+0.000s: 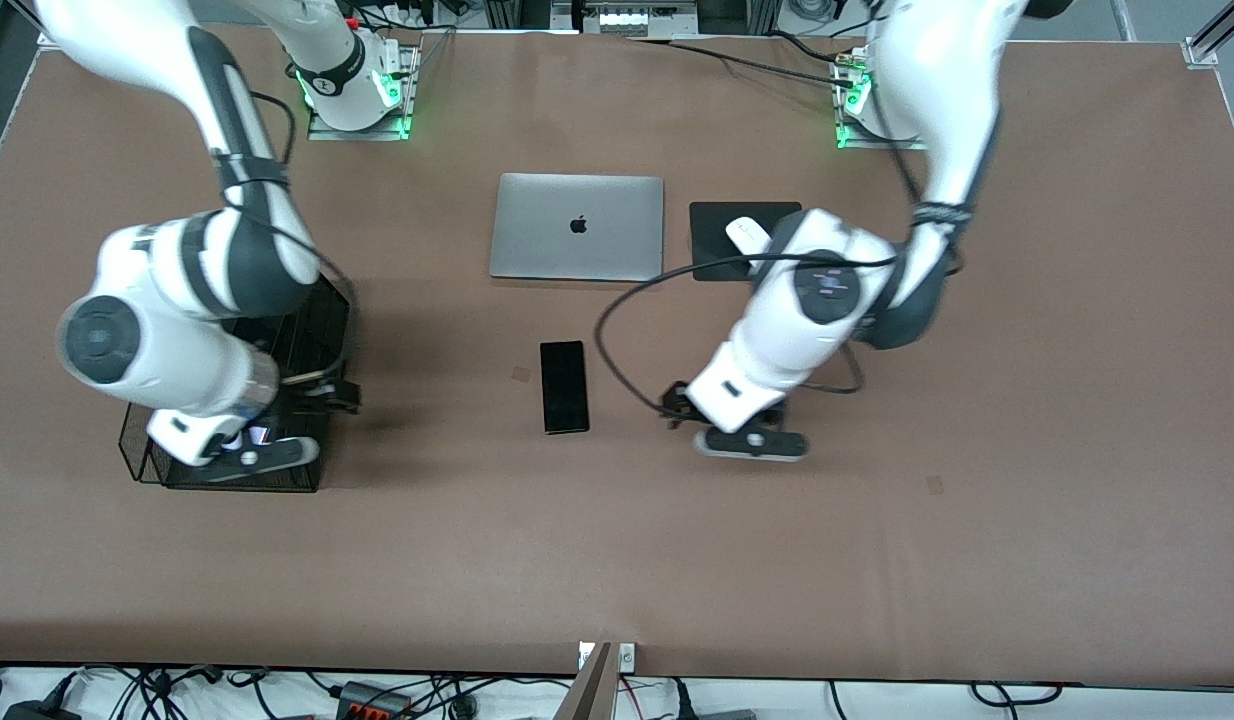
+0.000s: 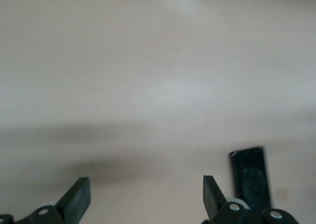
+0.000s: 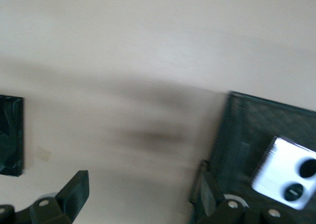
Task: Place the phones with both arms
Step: 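Set the large black phone on the table middle with the left gripper, then grasp the large phone with the right gripper while the left gripper withdraws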
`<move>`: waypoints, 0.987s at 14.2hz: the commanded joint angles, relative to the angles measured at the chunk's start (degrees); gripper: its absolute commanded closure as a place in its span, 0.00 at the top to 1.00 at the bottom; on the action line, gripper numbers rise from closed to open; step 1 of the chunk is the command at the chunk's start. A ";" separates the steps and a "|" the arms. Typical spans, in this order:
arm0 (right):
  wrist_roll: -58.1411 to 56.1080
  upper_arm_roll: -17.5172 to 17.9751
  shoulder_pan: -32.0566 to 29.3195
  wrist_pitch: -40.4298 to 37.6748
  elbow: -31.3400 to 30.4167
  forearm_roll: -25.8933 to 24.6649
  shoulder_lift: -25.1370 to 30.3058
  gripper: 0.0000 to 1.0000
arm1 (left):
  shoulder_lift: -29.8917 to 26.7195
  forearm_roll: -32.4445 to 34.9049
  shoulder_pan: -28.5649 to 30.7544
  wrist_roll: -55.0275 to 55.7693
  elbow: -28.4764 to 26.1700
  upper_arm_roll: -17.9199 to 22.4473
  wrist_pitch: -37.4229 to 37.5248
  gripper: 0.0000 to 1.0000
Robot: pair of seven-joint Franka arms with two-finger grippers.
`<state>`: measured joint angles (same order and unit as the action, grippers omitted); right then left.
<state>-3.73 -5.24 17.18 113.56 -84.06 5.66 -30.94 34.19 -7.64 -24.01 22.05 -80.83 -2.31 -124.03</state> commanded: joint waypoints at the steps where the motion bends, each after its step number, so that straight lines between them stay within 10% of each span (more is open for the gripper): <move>1: 0.57 -0.39 4.26 3.06 0.39 0.23 -2.28 1.00 | -8.33 -0.01 6.15 -5.25 -4.34 -0.86 11.30 1.00; 14: 26.32 -0.48 21.93 15.11 5.40 -0.56 -16.17 1.00 | -17.23 10.37 24.44 -11.50 -4.25 1.43 34.21 1.00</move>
<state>21.39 -5.16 38.62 128.92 -80.46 5.62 -45.52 18.61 1.21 0.29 10.90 -83.04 -0.64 -90.04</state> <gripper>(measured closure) 0.000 0.000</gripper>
